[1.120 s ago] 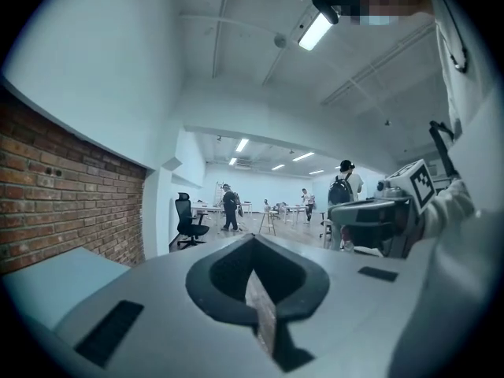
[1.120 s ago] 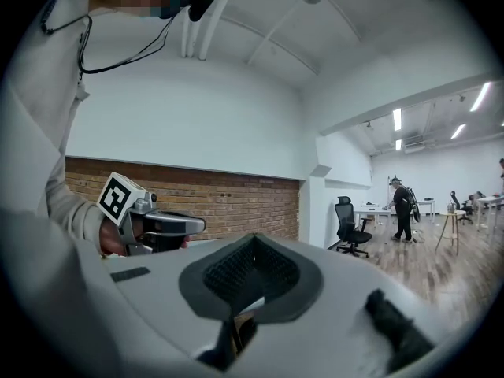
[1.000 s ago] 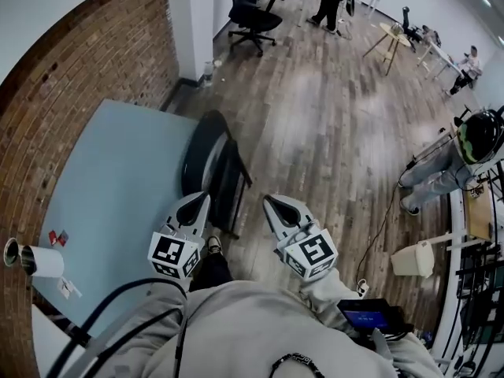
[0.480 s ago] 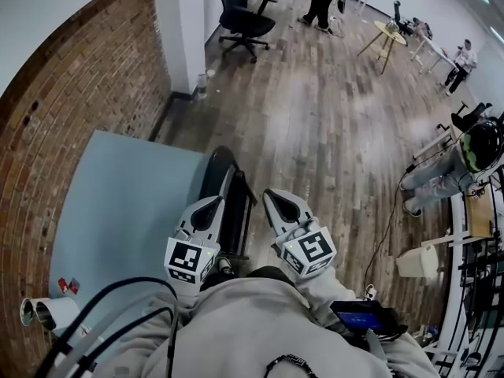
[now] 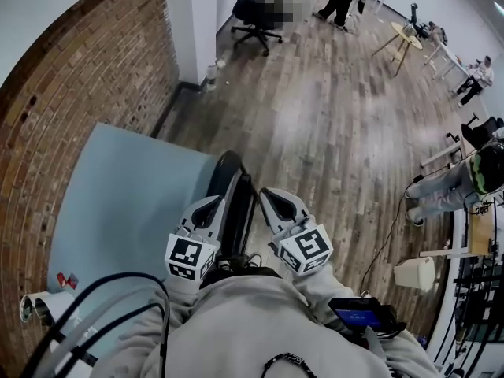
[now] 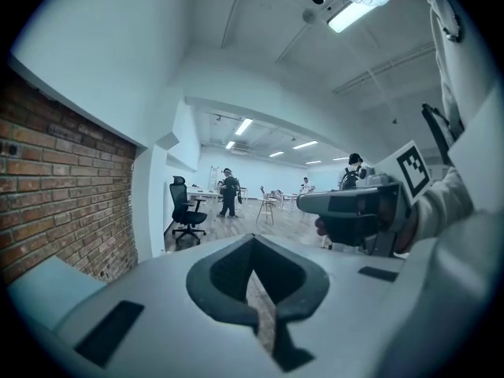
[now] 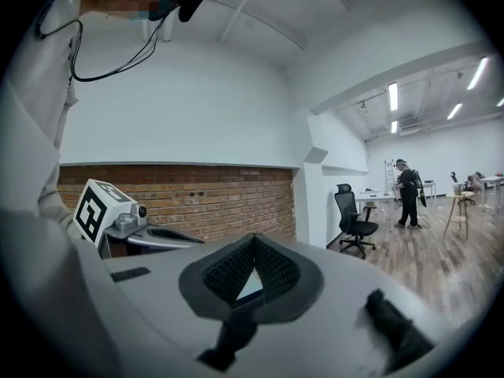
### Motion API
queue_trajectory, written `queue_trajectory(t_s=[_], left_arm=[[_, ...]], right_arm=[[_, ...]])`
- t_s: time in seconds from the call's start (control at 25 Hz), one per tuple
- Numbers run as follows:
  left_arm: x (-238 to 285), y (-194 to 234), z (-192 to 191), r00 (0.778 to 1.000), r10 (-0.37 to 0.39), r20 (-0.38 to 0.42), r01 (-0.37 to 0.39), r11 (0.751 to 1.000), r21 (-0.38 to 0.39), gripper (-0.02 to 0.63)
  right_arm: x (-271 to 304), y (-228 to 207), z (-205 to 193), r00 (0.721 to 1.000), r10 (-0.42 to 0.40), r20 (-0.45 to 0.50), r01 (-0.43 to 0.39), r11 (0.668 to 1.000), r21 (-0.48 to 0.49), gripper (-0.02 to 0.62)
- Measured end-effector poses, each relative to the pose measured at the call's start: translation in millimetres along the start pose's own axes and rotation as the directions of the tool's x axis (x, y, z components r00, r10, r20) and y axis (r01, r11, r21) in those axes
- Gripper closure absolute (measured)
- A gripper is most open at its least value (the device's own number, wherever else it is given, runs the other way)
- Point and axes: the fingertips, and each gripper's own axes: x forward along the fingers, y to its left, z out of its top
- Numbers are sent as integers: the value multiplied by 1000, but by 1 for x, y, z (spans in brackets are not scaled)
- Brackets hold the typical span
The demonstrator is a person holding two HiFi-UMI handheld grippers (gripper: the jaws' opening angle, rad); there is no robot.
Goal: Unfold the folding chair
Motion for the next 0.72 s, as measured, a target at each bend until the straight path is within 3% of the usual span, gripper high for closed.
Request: queue_trajectory(t_s=[0.36, 0.56, 0.72], left_arm=[[25, 21, -51, 988, 22, -150, -29, 999, -40, 603], [33, 36, -89, 962, 36, -271, -49, 998, -42, 601], [44, 45, -102, 946, 39, -321, -58, 997, -48, 601]], right_arm=[[33, -30, -59, 997, 11, -76, -3, 994, 114, 589], [54, -41, -109, 991, 5, -131, 23, 979, 205, 588], [68, -56, -138, 987, -20, -158, 63, 960, 273, 589]])
